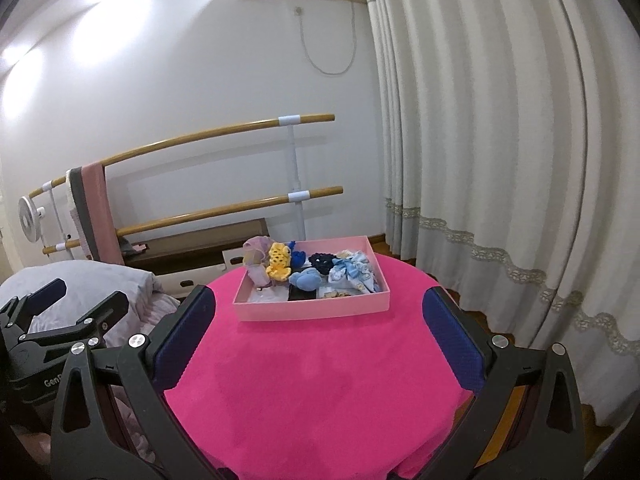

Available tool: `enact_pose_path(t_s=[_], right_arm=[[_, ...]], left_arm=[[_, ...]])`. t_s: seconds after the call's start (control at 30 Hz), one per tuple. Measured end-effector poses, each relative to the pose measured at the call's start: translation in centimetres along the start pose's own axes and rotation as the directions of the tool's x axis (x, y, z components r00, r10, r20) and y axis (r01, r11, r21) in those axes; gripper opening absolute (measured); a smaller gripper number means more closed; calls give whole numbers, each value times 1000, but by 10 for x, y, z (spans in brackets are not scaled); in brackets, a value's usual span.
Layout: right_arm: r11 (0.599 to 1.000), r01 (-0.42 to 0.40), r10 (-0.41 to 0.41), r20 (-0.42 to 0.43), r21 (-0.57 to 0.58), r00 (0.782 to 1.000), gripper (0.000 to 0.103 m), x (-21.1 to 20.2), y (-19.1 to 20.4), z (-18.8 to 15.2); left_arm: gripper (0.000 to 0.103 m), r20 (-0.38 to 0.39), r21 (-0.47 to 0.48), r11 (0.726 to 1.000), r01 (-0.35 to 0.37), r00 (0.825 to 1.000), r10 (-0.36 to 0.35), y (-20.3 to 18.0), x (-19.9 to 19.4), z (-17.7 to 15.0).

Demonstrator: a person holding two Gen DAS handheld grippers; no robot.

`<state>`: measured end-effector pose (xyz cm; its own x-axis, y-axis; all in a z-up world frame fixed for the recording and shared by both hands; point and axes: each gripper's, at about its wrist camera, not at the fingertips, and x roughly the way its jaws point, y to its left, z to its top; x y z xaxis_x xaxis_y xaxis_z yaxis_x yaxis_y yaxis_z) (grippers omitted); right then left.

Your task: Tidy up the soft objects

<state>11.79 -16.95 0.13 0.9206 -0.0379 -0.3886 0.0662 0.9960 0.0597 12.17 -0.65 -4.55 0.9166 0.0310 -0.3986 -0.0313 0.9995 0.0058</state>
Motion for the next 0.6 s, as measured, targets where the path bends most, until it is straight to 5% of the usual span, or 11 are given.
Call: enact_pose_path(t_s=[0.6], right_arm=[[1000,20,-20,4,-13,1000,103,-7,4,-2]], left_arm=[[103,-4,-7,1000,19,1000,-19,-3,-5,4]])
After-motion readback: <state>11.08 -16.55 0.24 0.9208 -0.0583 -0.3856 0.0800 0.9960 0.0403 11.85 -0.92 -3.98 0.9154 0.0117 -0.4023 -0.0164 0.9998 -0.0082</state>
